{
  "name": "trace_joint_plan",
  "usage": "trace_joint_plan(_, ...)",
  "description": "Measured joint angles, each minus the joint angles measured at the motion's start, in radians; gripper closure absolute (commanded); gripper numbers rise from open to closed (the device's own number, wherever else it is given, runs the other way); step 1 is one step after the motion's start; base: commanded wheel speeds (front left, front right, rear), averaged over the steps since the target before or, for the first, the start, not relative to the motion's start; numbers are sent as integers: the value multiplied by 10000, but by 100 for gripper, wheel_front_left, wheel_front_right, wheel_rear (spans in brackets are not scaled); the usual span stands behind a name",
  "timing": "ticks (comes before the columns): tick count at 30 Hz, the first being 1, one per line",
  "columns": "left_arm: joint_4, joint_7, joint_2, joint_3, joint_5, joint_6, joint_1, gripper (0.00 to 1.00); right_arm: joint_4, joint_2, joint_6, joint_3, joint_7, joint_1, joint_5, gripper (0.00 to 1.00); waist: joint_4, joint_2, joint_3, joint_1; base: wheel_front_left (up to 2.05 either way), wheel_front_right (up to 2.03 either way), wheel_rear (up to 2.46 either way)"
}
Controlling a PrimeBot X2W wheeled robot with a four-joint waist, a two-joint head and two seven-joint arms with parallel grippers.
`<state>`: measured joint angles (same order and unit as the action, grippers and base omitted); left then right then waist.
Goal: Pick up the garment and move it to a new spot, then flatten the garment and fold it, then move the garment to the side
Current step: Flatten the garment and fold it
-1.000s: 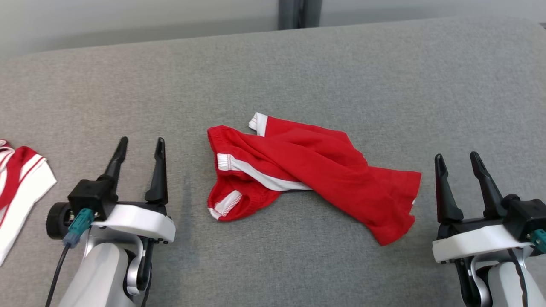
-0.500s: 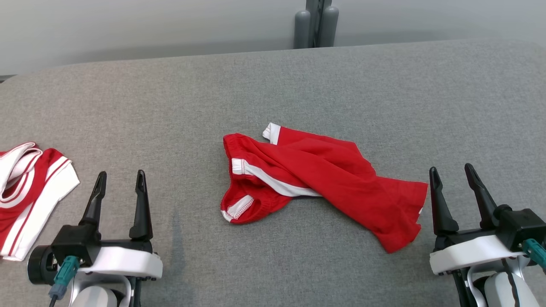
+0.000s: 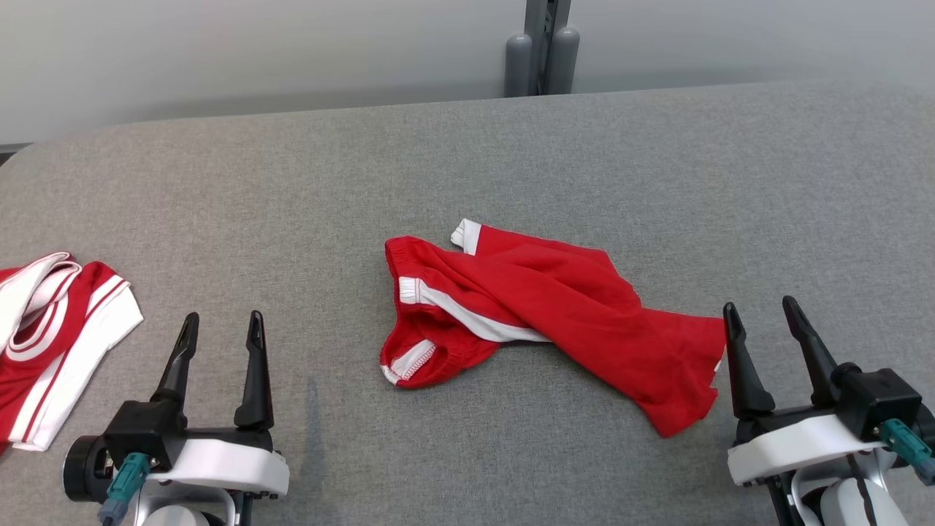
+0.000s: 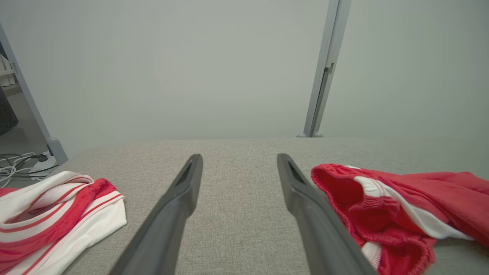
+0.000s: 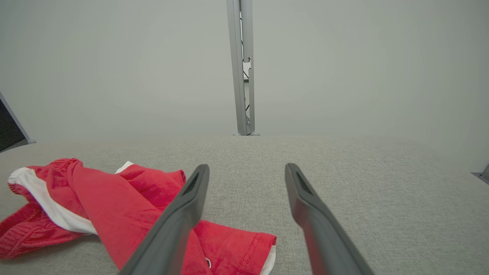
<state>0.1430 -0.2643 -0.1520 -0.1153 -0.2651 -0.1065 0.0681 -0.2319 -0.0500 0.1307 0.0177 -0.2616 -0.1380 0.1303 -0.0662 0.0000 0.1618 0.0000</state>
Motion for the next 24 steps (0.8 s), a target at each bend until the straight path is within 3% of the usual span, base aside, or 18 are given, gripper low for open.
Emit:
trace_joint_plan(22,330,0,157,-140,100,205,12,0,-2153,15,0,1156,746,802,635,0,158,0,-66,1,0,0,0)
trace_joint_plan(23,336,2,159,-144,100,226,19,0,-2274,10,0,1225,713,710,683,8,170,0,-51,0,0,0,0)
trace_joint_plan(24,339,0,159,-142,102,238,21,0,-2389,15,0,1248,667,615,792,56,177,0,-35,0,0,0,0)
